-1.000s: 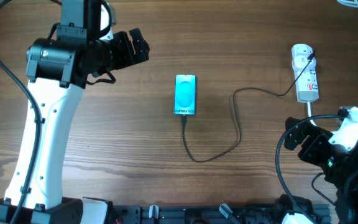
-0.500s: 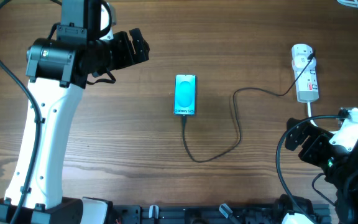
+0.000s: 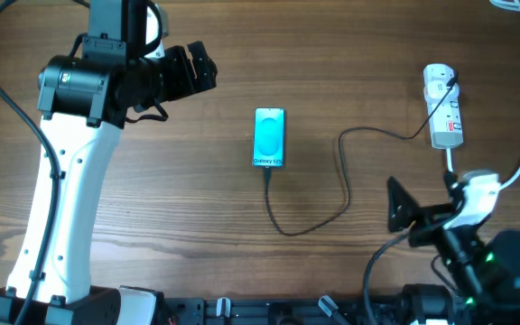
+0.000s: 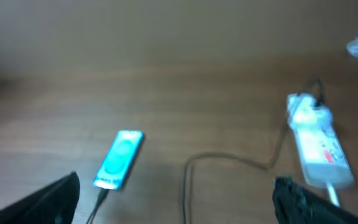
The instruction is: Plug charger to phone and switch on socket
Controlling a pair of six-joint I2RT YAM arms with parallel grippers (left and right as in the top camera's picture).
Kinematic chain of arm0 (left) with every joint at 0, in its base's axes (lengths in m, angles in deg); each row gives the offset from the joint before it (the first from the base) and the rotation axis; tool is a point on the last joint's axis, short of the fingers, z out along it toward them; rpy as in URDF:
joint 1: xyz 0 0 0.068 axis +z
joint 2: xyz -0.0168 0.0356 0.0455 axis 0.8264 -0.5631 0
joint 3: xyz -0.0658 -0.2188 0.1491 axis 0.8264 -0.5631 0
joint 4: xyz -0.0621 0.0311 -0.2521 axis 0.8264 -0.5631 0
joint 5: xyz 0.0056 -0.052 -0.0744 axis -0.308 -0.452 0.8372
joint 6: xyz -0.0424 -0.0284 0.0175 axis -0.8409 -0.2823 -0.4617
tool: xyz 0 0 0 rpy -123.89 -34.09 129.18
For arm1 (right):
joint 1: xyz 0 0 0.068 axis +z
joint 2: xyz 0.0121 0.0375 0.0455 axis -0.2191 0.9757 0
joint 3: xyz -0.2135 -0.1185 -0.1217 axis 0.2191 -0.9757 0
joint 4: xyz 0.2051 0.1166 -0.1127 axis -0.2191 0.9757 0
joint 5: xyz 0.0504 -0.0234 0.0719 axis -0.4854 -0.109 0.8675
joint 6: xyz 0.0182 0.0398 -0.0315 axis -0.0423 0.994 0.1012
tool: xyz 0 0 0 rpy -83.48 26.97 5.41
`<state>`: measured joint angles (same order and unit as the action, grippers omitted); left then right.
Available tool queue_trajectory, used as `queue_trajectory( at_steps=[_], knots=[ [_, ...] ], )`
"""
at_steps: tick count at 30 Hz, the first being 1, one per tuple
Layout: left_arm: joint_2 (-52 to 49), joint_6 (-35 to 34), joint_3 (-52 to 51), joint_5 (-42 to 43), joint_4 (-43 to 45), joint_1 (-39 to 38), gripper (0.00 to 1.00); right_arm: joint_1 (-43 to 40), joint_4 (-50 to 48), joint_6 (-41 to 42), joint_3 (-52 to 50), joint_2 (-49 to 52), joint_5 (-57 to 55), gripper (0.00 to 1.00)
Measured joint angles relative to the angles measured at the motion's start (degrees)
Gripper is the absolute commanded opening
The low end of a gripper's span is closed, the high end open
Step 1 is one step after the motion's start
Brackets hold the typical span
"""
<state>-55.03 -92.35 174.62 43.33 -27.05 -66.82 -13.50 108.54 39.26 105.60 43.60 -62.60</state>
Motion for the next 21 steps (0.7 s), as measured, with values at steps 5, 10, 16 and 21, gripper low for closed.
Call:
queue_trajectory(
  at_steps=[5,10,16,21],
  knots=[
    [0.00,0.00,0.00,-0.02,0.00,0.00,1.00,2.49,-12.24,-1.01,-10.93,-8.52,0.00,1.00],
    [0.00,0.00,0.00,0.00,0.02,0.00,1.00,2.47,-18.75,-5.29,-18.18,-13.11,-0.04,1.00],
    [0.00,0.00,0.00,0.00,0.00,0.00,1.00,2.47,-25.73,-8.72,-23.10,-14.60,-3.63,1.00],
    [0.00,0.00,0.00,0.00,0.02,0.00,1.00,2.47,-31.36,-7.10,-28.33,-15.04,-7.43,1.00]
  ],
)
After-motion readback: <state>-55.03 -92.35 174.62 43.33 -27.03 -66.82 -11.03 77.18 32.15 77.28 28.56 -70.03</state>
